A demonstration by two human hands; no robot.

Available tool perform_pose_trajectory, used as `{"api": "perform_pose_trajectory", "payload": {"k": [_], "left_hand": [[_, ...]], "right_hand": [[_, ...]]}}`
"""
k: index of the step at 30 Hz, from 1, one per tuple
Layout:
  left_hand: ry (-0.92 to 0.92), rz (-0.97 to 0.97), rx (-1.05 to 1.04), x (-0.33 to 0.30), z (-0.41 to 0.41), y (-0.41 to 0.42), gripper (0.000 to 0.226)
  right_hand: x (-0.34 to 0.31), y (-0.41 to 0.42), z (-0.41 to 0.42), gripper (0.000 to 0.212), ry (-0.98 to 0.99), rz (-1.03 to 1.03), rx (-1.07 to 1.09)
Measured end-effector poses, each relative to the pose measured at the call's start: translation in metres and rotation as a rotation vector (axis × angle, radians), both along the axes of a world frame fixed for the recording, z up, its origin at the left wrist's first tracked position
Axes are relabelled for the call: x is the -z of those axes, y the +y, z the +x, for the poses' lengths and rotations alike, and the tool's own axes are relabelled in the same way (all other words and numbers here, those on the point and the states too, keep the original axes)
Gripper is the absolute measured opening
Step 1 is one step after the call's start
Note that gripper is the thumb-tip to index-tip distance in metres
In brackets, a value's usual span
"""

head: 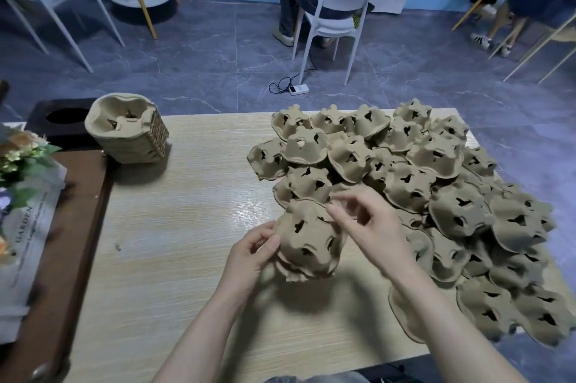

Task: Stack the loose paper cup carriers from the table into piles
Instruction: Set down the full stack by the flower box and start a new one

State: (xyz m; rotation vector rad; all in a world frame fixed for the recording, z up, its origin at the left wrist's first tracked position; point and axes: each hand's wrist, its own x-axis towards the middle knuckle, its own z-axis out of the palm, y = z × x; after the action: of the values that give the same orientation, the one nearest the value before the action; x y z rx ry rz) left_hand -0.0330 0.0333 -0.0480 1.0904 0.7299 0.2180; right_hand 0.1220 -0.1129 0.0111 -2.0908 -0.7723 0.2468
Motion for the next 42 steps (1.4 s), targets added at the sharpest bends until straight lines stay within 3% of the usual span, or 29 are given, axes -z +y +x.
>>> {"api": "perform_pose_trajectory", "payload": {"k": [4, 7, 12, 16, 21, 26, 34, 42], "left_hand": [[-0.018, 0.028, 0.026, 0.003, 0.0, 0.0, 0.021], [0.011, 0.039, 0.019, 0.004, 0.0, 0.002, 0.018], [0.032, 0.046, 0.0, 0.006, -0.001, 0.001, 0.018], [0.041, 0.031, -0.011, 0.002, -0.006, 0.0, 0.033], [0.108, 0.006, 0.053, 0.001, -0.013, -0.001, 0.05], [0.142, -0.02, 0.084, -0.002, -0.011, -0.003, 0.033], [0.149, -0.038, 0.127, -0.005, -0.013, -0.001, 0.034], [0.173, -0.016, 0.139, -0.009, -0.011, -0.001, 0.033]], "right_hand": [[-0.015, 0.024, 0.02, 0.038, 0.183, -0.222, -0.118], [-0.021, 0.036, 0.026, 0.032, 0.391, -0.339, -0.228], [-0.026, 0.038, 0.027, 0.012, 0.557, -0.244, -0.209], [-0.032, 0.025, 0.027, 0.013, 0.625, -0.072, -0.158], [-0.035, 0.006, 0.02, 0.014, 0.489, 0.174, -0.01], [-0.007, -0.01, 0.004, 0.022, 0.3, 0.277, -0.053], [0.02, -0.03, -0.022, 0.021, 0.29, 0.202, -0.187], [0.04, -0.048, -0.024, 0.028, 0.029, -0.005, -0.222]]}}
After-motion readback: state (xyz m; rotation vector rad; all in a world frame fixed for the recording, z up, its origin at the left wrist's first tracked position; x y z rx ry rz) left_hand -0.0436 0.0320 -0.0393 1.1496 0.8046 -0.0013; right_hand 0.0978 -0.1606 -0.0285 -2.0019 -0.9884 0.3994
